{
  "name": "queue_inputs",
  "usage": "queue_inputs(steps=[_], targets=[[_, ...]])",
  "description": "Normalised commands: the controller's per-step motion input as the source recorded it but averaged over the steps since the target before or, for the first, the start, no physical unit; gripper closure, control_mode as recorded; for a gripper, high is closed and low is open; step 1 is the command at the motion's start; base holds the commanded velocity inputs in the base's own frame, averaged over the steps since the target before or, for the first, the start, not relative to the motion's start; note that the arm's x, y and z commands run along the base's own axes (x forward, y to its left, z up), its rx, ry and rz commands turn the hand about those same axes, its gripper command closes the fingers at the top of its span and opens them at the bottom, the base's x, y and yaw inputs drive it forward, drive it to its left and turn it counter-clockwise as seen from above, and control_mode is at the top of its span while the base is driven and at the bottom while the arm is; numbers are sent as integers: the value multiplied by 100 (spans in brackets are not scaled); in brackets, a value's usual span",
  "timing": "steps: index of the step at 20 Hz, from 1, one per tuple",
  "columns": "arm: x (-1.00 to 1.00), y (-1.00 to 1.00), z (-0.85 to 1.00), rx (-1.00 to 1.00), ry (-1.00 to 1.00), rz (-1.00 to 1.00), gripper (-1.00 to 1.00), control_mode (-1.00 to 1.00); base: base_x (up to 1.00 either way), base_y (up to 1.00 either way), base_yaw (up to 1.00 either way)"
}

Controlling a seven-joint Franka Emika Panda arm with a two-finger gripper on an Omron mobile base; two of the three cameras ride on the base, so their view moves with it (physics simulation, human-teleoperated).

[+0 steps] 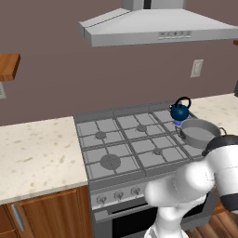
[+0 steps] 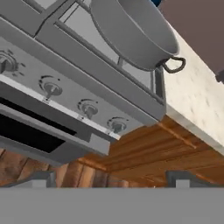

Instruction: Pick the kettle from the cabinet and place it on a stove burner. Then pick the pot from the counter and place it on another stove burner. Finally, turn both burners on.

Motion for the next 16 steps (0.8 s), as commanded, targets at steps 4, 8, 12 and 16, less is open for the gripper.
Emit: queue_inputs(steps=[4,8,12,16], targets=[[-77,-66,40,65,-11,1,-100,-100,0,0,0],[-64,-57,63,46,-34,4,-100,-100,0,0,0],[-68,-54,68,29,-49,6,-100,-100,0,0,0],[-75,-38,51,30,-50,15,-100,-100,0,0,0]])
